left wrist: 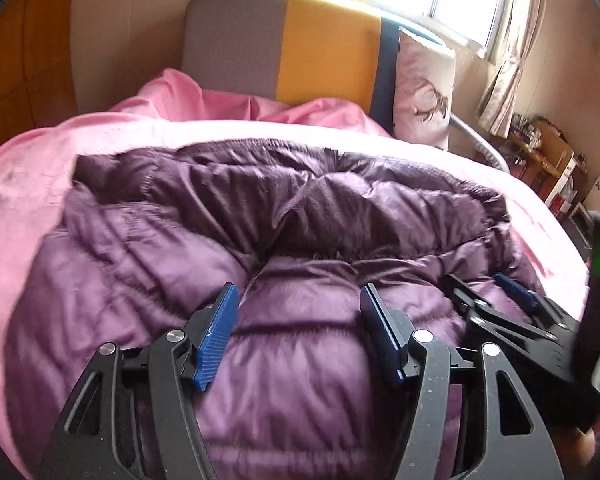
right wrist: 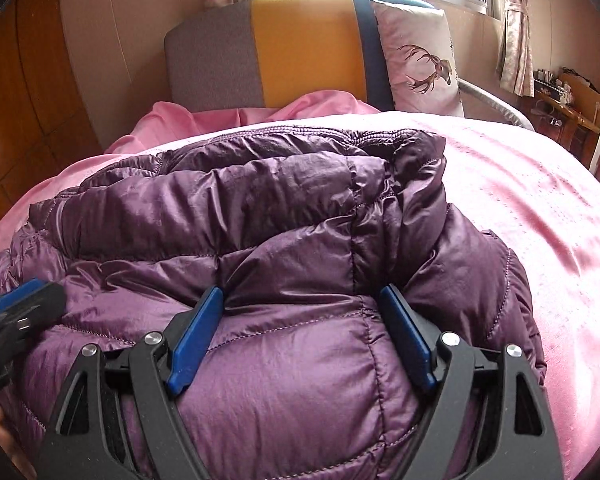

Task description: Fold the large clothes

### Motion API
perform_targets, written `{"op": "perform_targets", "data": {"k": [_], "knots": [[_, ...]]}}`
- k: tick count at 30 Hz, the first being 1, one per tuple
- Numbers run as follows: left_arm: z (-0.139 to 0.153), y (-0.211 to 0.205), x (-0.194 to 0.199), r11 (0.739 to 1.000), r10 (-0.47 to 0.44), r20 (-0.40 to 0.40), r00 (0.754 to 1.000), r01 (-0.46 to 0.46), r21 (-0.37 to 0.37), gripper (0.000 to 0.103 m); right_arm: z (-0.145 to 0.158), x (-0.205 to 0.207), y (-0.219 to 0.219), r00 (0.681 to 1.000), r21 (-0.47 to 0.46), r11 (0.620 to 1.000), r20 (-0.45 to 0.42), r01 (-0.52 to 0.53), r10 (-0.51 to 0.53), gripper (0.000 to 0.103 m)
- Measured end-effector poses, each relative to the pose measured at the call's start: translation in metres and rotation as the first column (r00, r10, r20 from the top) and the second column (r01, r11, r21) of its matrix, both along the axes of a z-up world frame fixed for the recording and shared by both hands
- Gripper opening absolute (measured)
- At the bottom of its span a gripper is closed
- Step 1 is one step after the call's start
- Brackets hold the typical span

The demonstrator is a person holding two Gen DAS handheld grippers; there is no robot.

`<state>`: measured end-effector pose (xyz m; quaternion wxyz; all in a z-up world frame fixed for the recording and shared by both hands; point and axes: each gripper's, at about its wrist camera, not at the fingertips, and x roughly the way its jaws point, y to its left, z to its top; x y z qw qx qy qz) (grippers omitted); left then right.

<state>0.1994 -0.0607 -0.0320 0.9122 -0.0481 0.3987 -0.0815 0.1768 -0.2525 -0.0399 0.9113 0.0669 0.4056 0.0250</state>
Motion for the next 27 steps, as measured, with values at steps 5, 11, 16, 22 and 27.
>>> {"op": "perform_targets", "data": {"k": [5,11,16,22,27], "knots": [[0.017,0.017,-0.023,1.0,0.024,0.04,0.999,-0.024,0.005,0.062,0.013,-0.004,0.002,1.0,-0.023,1.0,-0.007,-0.012,0.011,0.088],[0.026,0.039,-0.047,0.998,0.058,0.077,0.995,-0.059,0.014,0.062,0.043,-0.026,0.018,0.999,-0.014,1.0,0.036,-0.021,0.021,0.089],[0.031,0.059,-0.061,0.996,0.094,0.091,0.991,-0.094,0.0,0.062,0.061,-0.048,0.043,0.994,-0.009,0.997,0.069,-0.078,0.079,0.089],[0.027,0.081,-0.07,0.992,0.13,0.087,0.988,-0.129,-0.016,0.062,0.061,-0.066,0.067,0.991,-0.041,0.992,0.067,-0.116,0.118,0.089],[0.02,0.094,-0.075,0.989,0.147,0.069,0.987,-0.145,-0.024,0.062,0.053,-0.072,0.067,0.992,-0.049,0.992,0.048,-0.115,0.118,0.09]]}}
